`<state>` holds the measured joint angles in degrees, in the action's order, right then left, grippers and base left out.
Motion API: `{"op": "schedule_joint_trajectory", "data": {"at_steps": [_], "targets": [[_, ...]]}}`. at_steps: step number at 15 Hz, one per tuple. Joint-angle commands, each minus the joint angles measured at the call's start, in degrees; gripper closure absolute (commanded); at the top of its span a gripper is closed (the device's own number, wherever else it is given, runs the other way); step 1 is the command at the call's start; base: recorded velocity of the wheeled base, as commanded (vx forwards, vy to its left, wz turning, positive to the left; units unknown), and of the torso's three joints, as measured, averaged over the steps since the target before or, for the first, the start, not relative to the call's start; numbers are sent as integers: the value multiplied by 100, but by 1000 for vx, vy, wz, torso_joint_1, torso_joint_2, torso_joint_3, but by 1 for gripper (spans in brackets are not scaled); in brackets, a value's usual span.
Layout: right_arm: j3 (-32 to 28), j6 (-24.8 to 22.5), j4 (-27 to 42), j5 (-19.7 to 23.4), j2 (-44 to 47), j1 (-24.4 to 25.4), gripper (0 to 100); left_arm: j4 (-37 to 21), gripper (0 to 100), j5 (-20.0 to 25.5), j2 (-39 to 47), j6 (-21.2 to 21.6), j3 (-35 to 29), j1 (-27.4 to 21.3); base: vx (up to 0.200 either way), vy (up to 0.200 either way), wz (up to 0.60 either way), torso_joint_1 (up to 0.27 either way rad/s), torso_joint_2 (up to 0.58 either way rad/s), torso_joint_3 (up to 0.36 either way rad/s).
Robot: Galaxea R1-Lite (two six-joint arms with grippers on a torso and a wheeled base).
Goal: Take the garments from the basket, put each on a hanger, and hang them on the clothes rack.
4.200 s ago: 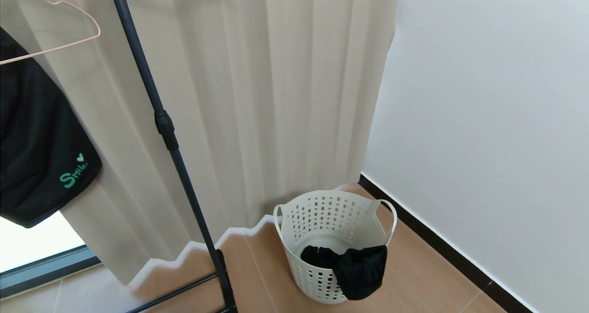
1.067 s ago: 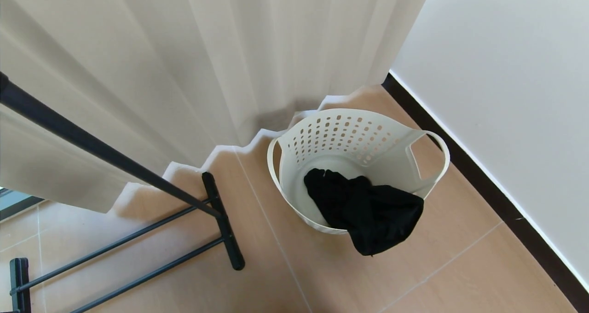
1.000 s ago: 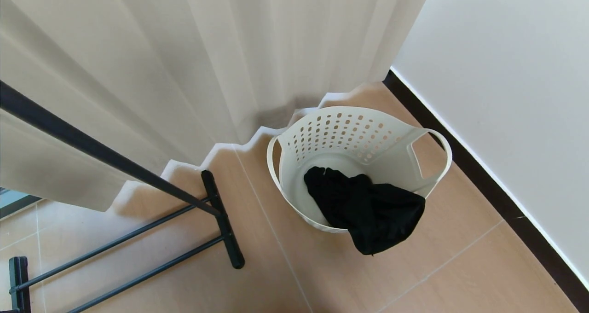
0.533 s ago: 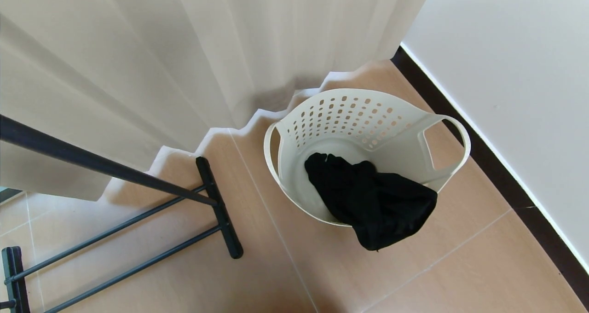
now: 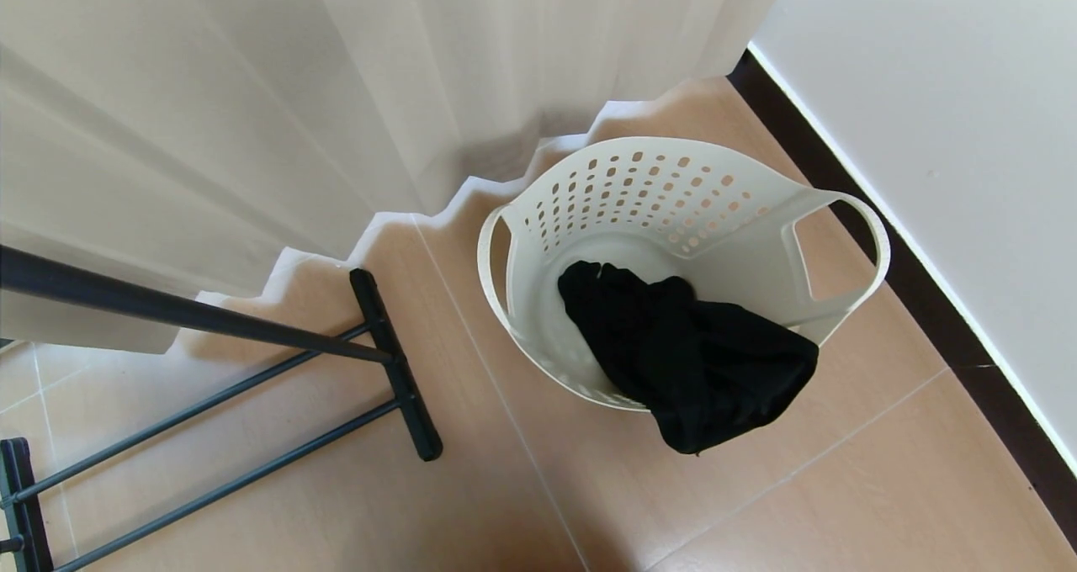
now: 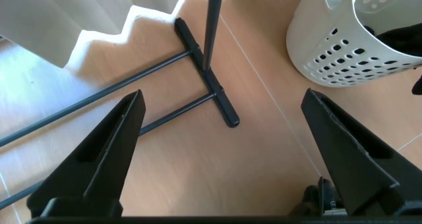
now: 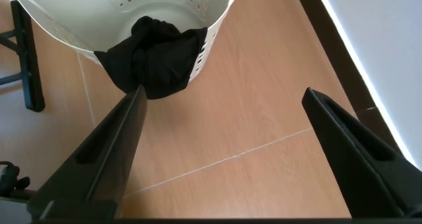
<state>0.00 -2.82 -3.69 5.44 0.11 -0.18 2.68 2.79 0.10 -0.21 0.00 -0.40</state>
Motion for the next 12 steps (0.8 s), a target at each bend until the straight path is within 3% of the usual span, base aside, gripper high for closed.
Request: {"op": "schedule_joint_trajectory", "data": {"at_steps": [1, 2, 6, 10, 12], "targets": [[0, 0, 0, 1, -2, 1, 0, -5, 0, 2, 17, 3, 0, -4, 0, 0, 0, 0, 0, 0], [0, -8, 0, 1, -2, 1, 0, -5, 0, 2, 17, 12, 0, -4, 0, 0, 0, 0, 0, 0], [0, -8, 0, 1, -2, 1, 0, 4, 0, 2, 8, 12, 0, -4, 200, 0, 0, -5, 0, 5], [0, -52, 18, 63, -2, 1, 0, -5, 0, 2, 17, 12, 0, -4, 0, 0, 0, 0, 0, 0], [0, -246, 18, 493, 42, 1, 0, 4, 0, 2, 8, 12, 0, 5, 0, 0, 0, 0, 0, 0]]}}
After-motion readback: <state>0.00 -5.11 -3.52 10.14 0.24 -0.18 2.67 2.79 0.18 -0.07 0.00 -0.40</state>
